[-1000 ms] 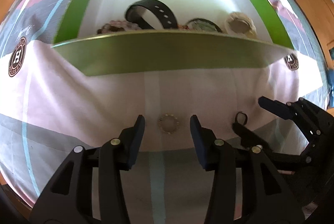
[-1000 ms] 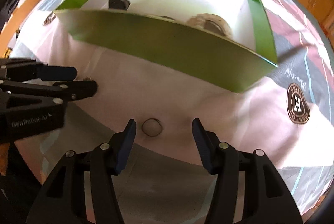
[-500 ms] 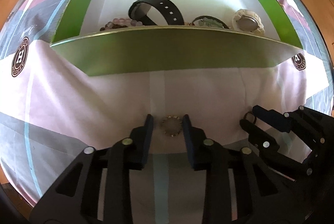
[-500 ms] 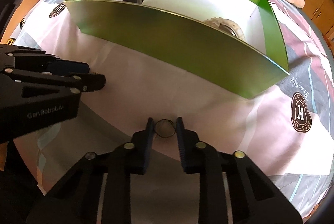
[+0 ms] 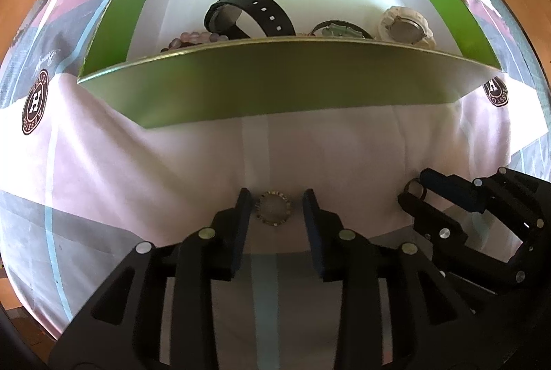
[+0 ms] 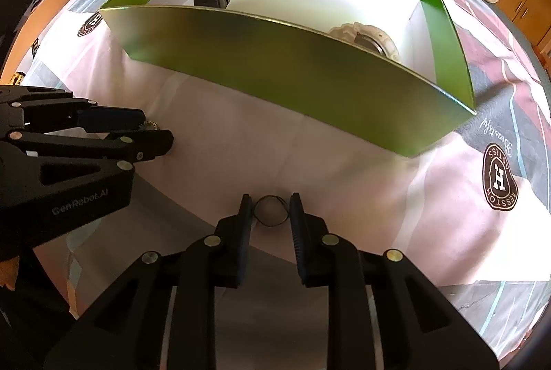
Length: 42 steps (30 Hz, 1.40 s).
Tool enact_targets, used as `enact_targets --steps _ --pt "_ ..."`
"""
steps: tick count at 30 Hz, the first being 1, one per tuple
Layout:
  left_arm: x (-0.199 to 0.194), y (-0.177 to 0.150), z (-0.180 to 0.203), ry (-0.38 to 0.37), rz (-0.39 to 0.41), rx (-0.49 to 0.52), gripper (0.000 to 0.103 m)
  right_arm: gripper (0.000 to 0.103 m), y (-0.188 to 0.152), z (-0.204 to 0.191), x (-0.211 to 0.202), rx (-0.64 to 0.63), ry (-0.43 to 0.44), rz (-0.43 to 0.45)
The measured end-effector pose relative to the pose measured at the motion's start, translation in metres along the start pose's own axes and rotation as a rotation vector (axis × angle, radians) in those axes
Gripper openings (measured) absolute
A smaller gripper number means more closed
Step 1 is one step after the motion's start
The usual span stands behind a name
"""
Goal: Organize jewelry
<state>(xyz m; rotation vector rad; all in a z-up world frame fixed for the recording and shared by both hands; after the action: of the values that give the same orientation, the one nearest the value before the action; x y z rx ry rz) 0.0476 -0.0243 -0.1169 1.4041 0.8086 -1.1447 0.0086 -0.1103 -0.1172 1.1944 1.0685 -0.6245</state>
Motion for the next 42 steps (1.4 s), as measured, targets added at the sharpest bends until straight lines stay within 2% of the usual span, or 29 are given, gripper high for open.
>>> enact_targets --steps 5,6,11,20,25,33,38,42 --pt "-0.001 0.001 0.005 0.009 0.005 0.002 0.031 0.023 0.0 -0.003 0.0 -0.02 -0.019 0.014" --pt "-0.003 0.001 0.004 0.01 0.013 -0.002 0.02 0.021 -0.001 -0.005 0.0 -0.021 -0.02 0.015" --pt "-0.01 0.003 0.005 -0.017 0.038 -0.014 0.021 0.021 0.0 -0.005 -0.002 0.002 -0.01 0.023" --pt "-0.044 0.01 -0.009 -0.074 0.137 -0.076 0.021 0.021 0.007 0.018 -0.035 0.084 0.024 0.122" --pt "-0.049 0.014 -0.006 -0.082 0.15 -0.073 0.021 0.021 0.008 0.018 -0.034 0.082 0.032 0.121" --pt "-0.039 0.012 -0.001 -0.043 0.132 -0.049 0.021 0.021 0.006 0.01 -0.025 0.045 0.005 0.088" --pt "-0.043 0.011 0.0 0.015 0.168 -0.024 0.021 0.021 0.009 0.013 -0.028 0.052 -0.01 0.106" --pt "-0.046 0.011 0.0 0.028 0.181 -0.01 0.021 0.021 0.008 0.013 -0.026 0.048 -0.016 0.104"
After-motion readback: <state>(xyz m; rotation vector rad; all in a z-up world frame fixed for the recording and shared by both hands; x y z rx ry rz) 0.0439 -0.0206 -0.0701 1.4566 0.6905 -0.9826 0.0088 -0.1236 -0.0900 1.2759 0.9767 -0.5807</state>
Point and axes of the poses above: each gripper's, at about its wrist camera, not at the fingertips, and x roughly the way its jaws point, z to its right, y to its top, the point moved 1 cm from there along x, roughly the way its jaws point, and after that the axes turned 5 degrees about z, right-handed, at the moved point
